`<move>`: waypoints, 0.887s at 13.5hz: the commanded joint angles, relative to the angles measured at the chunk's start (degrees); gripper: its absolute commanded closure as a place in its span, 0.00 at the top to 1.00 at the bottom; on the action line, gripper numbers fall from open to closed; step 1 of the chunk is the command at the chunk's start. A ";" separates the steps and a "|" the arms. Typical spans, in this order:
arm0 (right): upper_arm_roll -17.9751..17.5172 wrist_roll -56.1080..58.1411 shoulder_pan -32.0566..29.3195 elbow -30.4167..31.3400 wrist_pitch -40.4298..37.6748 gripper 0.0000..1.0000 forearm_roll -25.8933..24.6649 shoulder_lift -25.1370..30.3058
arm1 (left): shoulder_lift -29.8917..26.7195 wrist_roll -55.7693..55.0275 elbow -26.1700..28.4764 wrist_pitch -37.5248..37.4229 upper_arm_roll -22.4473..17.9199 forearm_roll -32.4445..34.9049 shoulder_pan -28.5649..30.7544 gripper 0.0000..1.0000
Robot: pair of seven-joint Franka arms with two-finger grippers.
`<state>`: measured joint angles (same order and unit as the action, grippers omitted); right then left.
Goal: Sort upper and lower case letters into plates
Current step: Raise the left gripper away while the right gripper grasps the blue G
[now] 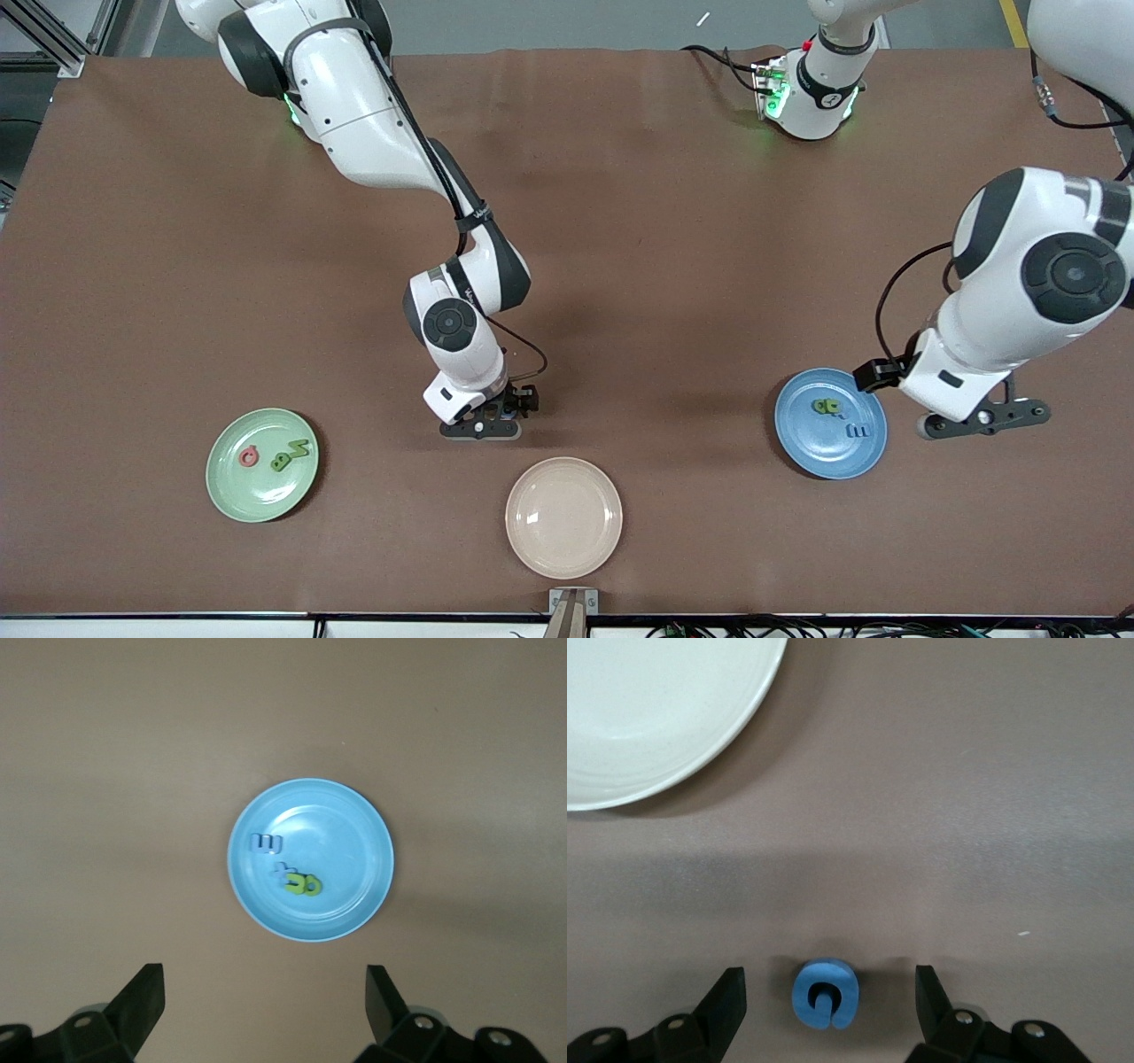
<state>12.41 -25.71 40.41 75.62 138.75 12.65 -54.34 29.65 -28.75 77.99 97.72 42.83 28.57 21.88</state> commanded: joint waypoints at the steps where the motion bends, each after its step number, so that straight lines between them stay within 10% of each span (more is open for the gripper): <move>1: 0.16 -0.57 0.54 0.40 0.82 0.78 -1.48 0.03 | -4.94 8.15 -0.38 -4.02 0.15 -2.28 2.63 1.00; 6: 0.16 -0.83 1.34 0.67 0.82 0.40 -2.01 0.02 | -12.23 21.08 -0.29 -5.34 -2.38 -8.96 5.28 1.00; 12: 0.50 -0.57 0.46 0.40 -0.93 0.04 -1.92 1.77 | -20.41 26.47 1.98 -11.76 -31.47 -26.80 -14.49 1.00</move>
<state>12.77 -25.67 41.44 75.52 138.93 11.92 -54.50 12.89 -2.36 76.98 87.24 16.87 5.12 11.59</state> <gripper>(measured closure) 0.665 0.000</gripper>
